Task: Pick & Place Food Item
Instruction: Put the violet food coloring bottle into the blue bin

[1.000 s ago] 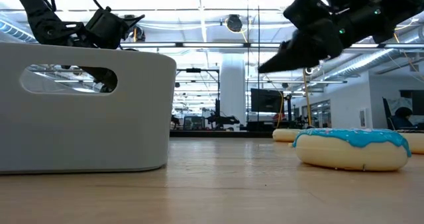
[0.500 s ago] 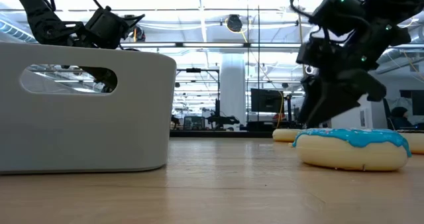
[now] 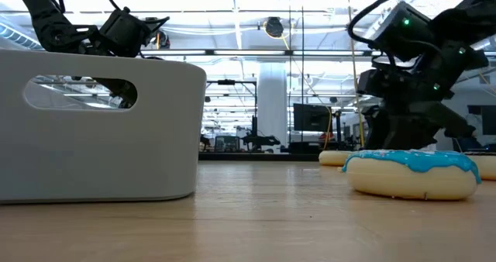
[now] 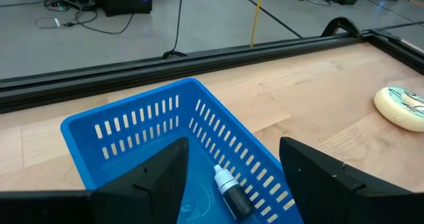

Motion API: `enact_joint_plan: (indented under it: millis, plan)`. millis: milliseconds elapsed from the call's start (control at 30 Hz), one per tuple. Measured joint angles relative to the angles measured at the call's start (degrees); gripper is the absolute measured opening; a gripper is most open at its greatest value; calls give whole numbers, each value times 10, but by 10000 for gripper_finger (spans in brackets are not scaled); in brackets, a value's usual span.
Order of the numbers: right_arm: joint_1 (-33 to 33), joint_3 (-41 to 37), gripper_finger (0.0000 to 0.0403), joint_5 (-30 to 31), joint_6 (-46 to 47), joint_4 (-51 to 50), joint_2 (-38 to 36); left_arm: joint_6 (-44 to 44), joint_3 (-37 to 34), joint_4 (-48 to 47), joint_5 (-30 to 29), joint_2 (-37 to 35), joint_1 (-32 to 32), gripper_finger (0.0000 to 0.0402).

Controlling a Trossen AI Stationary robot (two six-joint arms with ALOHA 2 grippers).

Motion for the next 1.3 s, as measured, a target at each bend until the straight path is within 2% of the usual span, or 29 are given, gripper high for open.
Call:
enact_joint_plan:
  millis: [167,367,700,1100,1300]
  plan:
    - [0,-25,208,-23,0,63,0,-1,0,0,0,0,0,239]
    - [2,-33,208,-66,11,77,0,-2,0,0,0,0,0,239]
    - [3,-33,208,-46,48,113,3,-2,0,0,0,0,0,239]
    - [5,-32,208,-43,73,175,82,-2,0,0,0,0,0,239]
    - [6,-32,208,-31,73,200,90,-2,0,0,0,0,0,239]
